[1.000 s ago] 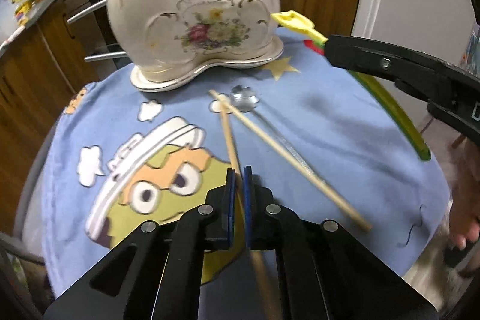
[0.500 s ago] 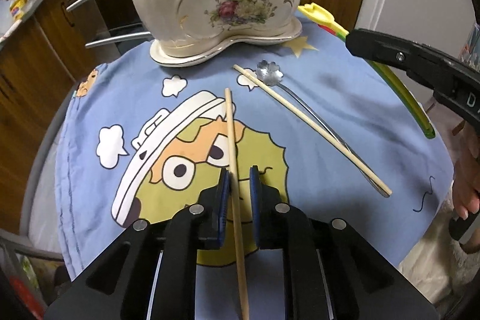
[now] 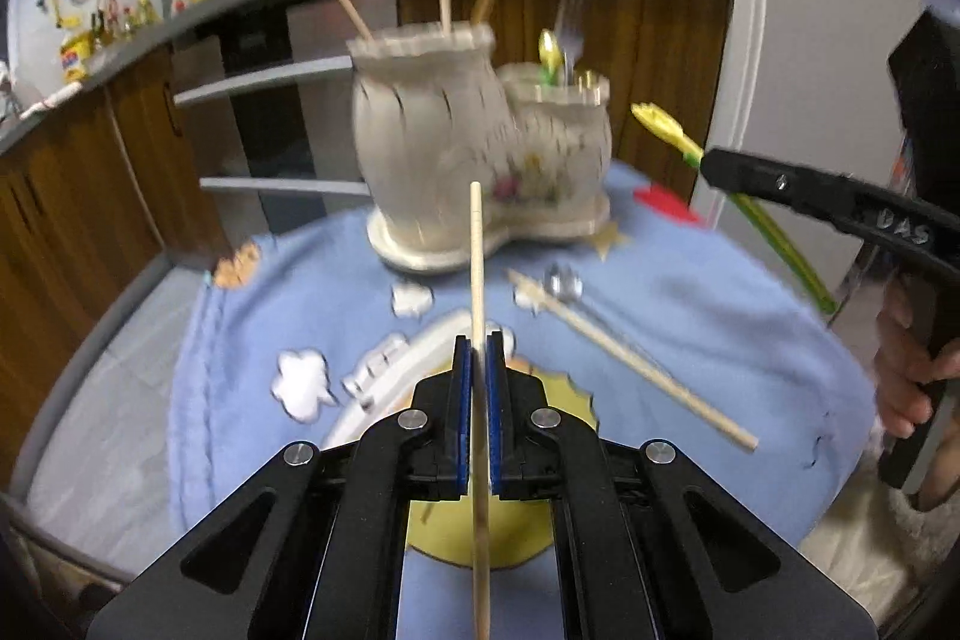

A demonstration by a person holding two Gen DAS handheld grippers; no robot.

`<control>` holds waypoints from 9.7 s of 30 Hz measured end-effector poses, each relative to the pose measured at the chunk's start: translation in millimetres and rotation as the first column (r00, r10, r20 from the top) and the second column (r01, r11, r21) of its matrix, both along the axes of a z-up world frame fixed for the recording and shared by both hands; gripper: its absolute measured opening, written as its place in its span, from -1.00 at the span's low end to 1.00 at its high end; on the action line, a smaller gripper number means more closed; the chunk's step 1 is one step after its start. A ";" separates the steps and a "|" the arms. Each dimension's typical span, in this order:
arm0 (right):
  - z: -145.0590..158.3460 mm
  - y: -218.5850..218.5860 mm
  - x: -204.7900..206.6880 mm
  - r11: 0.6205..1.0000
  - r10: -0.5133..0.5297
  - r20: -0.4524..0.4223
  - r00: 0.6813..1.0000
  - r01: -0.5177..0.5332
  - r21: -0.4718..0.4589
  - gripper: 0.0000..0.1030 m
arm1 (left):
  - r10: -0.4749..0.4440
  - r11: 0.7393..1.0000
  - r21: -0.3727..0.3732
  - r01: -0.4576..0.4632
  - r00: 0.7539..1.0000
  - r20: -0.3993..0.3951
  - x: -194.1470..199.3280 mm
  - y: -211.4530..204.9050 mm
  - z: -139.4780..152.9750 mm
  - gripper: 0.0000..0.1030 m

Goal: Organize utensils
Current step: 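Drop the chopstick into the large holder while the right tool drops the yellow utensil into the small one, then lower the left tool toward the flower-handled spoon while the right tool grasps the last chopstick, then grasp the flower-handled spoon with the left tool while the right tool holds the chopstick, then drop the spoon into the large holder while the right tool drops the chopstick into the small one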

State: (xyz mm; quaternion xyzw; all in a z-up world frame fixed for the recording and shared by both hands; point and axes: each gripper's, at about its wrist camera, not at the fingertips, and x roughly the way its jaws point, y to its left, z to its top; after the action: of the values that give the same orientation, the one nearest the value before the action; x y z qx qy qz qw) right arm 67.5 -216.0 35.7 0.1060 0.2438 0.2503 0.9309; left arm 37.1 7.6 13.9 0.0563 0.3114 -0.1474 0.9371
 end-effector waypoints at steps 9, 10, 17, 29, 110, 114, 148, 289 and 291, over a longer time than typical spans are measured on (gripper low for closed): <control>39.2 1.1 26.5 0.997 -0.026 0.120 0.992 0.017 0.077 -0.81 | 0.042 0.983 -0.183 0.004 0.968 0.245 3.5 28.6 44.5 -0.89; 42.9 2.8 31.1 0.997 -0.029 0.129 0.991 0.020 0.073 -0.81 | 0.050 0.978 -0.208 0.005 0.964 0.260 9.8 31.4 50.0 -0.89; 60.1 10.1 95.1 0.990 -0.054 0.151 0.987 0.033 0.138 -0.81 | 0.082 0.938 -0.345 0.032 0.947 0.311 66.0 32.1 83.7 -0.89; 39.2 17.7 155.1 0.976 -0.031 0.170 0.985 -0.007 0.216 -0.81 | 0.167 0.891 -0.450 0.060 0.878 0.448 126.9 22.6 104.0 -0.89; 16.1 16.1 58.7 0.992 -0.104 0.233 0.967 0.118 -0.047 0.32 | 0.179 0.971 -0.213 -0.112 0.927 0.329 68.1 21.7 43.8 0.27; 12.1 10.2 45.2 0.991 -0.107 0.213 0.971 0.122 -0.055 0.41 | 0.210 0.965 -0.217 -0.147 0.928 0.308 54.9 24.4 38.7 0.51; -63.5 85.4 34.7 0.895 0.093 -0.208 0.974 -0.173 -0.411 -0.77 | 0.205 0.967 -0.198 -0.159 0.949 0.239 5.9 25.3 9.9 0.66; 62.5 44.9 137.6 0.989 -0.126 0.403 0.907 0.083 0.122 -0.91 | 0.103 0.957 -0.284 0.052 0.856 0.506 149.6 -21.3 112.5 -0.93; 58.3 50.9 137.3 0.990 -0.138 0.428 0.893 0.108 0.093 -0.91 | 0.108 0.959 -0.279 0.045 0.854 0.509 151.1 -21.3 109.1 -0.93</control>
State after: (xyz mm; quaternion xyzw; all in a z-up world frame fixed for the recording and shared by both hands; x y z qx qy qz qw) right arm 204.8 -165.1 94.0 0.0939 0.0153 0.2161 0.9717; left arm 188.1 -13.8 123.0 -0.0447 0.0238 -0.1539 0.9868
